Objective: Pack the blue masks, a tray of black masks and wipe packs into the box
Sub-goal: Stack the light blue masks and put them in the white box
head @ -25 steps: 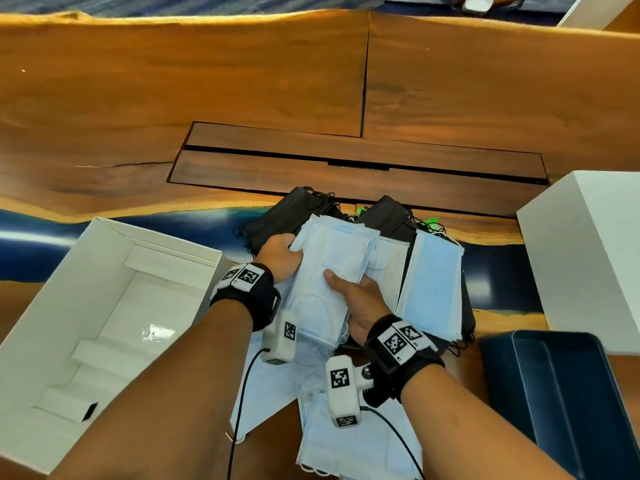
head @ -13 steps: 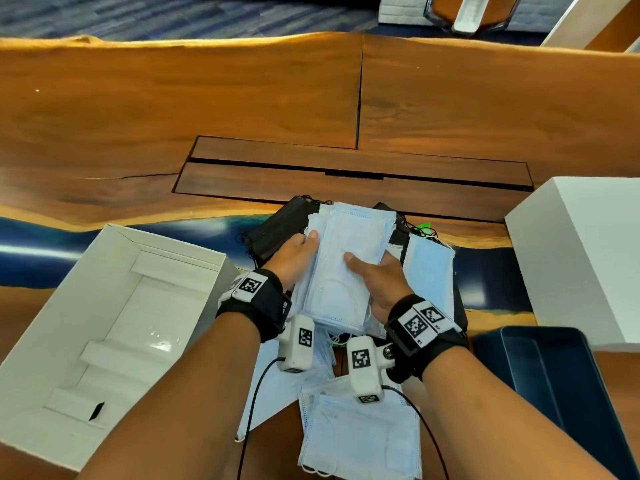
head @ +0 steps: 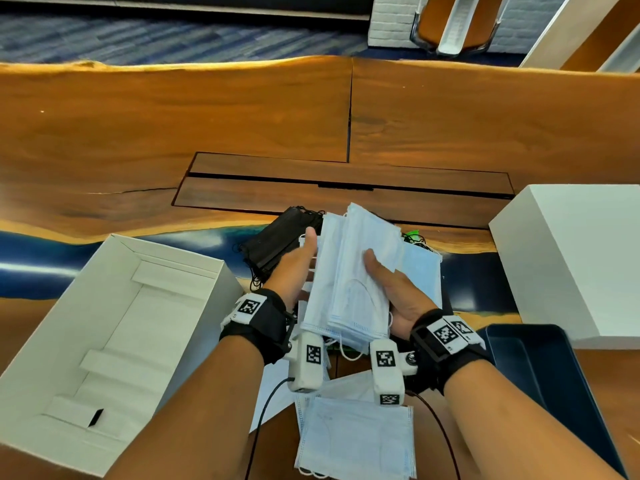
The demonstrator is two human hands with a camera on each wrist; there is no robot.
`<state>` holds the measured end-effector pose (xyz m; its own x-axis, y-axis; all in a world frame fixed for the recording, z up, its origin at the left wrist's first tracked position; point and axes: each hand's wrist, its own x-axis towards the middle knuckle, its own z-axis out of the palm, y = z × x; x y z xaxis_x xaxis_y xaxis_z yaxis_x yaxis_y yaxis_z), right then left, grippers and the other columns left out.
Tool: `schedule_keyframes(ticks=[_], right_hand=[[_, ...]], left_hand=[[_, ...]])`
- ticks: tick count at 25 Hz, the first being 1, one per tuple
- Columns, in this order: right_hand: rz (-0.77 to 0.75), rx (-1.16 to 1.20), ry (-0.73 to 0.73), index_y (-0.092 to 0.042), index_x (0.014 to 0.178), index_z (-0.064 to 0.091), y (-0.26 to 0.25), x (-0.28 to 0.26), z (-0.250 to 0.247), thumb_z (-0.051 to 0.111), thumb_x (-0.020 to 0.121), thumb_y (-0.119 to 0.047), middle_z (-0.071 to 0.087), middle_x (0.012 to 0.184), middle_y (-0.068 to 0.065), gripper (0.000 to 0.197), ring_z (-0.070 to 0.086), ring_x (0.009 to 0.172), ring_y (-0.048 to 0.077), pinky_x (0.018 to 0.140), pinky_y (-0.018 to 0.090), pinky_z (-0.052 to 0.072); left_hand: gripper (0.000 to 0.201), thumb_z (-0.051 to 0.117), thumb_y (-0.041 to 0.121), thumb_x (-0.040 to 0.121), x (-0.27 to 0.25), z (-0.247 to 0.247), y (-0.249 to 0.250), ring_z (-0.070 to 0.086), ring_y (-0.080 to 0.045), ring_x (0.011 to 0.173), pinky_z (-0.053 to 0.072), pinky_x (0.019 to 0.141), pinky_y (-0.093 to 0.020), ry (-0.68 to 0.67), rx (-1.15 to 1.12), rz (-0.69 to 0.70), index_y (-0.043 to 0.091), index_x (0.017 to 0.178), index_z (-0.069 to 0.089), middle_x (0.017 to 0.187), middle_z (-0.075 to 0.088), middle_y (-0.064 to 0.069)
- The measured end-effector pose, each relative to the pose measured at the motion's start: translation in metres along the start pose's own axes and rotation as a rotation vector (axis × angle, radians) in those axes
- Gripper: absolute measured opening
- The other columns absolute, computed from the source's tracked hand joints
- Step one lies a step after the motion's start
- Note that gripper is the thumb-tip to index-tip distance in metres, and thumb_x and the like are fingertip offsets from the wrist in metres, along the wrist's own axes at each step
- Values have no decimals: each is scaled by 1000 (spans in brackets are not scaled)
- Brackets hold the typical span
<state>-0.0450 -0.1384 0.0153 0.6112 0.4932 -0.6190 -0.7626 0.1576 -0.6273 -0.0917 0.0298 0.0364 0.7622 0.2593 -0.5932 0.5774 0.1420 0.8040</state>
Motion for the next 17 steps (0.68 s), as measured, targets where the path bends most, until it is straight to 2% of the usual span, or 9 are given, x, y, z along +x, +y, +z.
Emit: schedule_keyframes(ticks=[1, 3, 6, 7, 10, 12, 15, 16, 17], right_hand=[[10, -26, -25, -6, 125, 61, 4, -1, 5, 75, 73, -36, 69, 120, 17, 61, 66, 111, 34, 97, 51, 50], [2, -82, -51, -6, 127, 60, 9, -1, 11, 73, 75, -31, 68, 120, 16, 60, 65, 112, 33, 98, 49, 51], [-9, -41, -38, -5, 128, 60, 2, -5, 4, 74, 78, -23, 68, 121, 17, 54, 64, 113, 34, 100, 54, 48], [-2, -38, -38, -6, 127, 60, 1, -6, 3, 74, 80, -22, 68, 121, 17, 52, 64, 113, 34, 99, 54, 48], [-11, -116, -50, -8, 126, 61, 6, -7, 8, 70, 85, -23, 70, 118, 15, 45, 66, 110, 32, 95, 48, 52], [-46, -135, -24, -8, 126, 60, 6, -4, 12, 73, 82, -24, 71, 116, 14, 49, 67, 108, 32, 94, 48, 53], [-66, -197, -47, -12, 127, 60, 9, -2, 17, 69, 86, -26, 70, 118, 12, 44, 67, 109, 30, 96, 46, 53], [-65, -215, -69, -14, 127, 60, 11, -2, 18, 66, 90, -25, 70, 119, 11, 39, 66, 110, 29, 97, 45, 52], [-65, -227, -73, -14, 127, 59, 12, -1, 18, 64, 91, -23, 69, 120, 12, 37, 66, 111, 29, 97, 45, 52]], left_hand=[[67, 27, 77, 88, -2, 7, 1, 68, -23, 103, 54, 93, -44, -56, 18, 15, 30, 113, 67, 112, 71, -3], [74, 21, 78, 88, -4, 15, 3, 67, -22, 106, 51, 97, -43, -70, 96, 47, 28, 118, 66, 115, 70, -3], [95, 30, 95, 63, 6, 9, -7, 65, -25, 111, 48, 100, -48, 8, 57, 29, 30, 122, 66, 123, 68, -3], [93, 34, 95, 62, 8, 7, -12, 65, -25, 111, 48, 100, -49, 14, 19, 5, 31, 121, 66, 122, 69, -2], [68, 29, 76, 88, -2, 14, -7, 66, -22, 107, 50, 99, -44, -29, 64, 51, 26, 113, 66, 118, 69, -2], [68, 26, 77, 87, -3, 17, -6, 66, -20, 107, 50, 99, -43, -16, 58, 73, 28, 115, 64, 118, 69, 0], [103, 40, 99, 56, 17, 18, -21, 65, -22, 111, 49, 99, -46, -12, 31, 23, 28, 129, 58, 125, 66, 1], [109, 49, 98, 52, 19, 19, -26, 63, -24, 114, 48, 100, -47, -2, -5, -2, 27, 134, 54, 129, 64, 0], [103, 58, 91, 57, 18, 20, -28, 63, -25, 115, 49, 100, -48, 15, -50, -25, 24, 136, 53, 131, 63, -2]])
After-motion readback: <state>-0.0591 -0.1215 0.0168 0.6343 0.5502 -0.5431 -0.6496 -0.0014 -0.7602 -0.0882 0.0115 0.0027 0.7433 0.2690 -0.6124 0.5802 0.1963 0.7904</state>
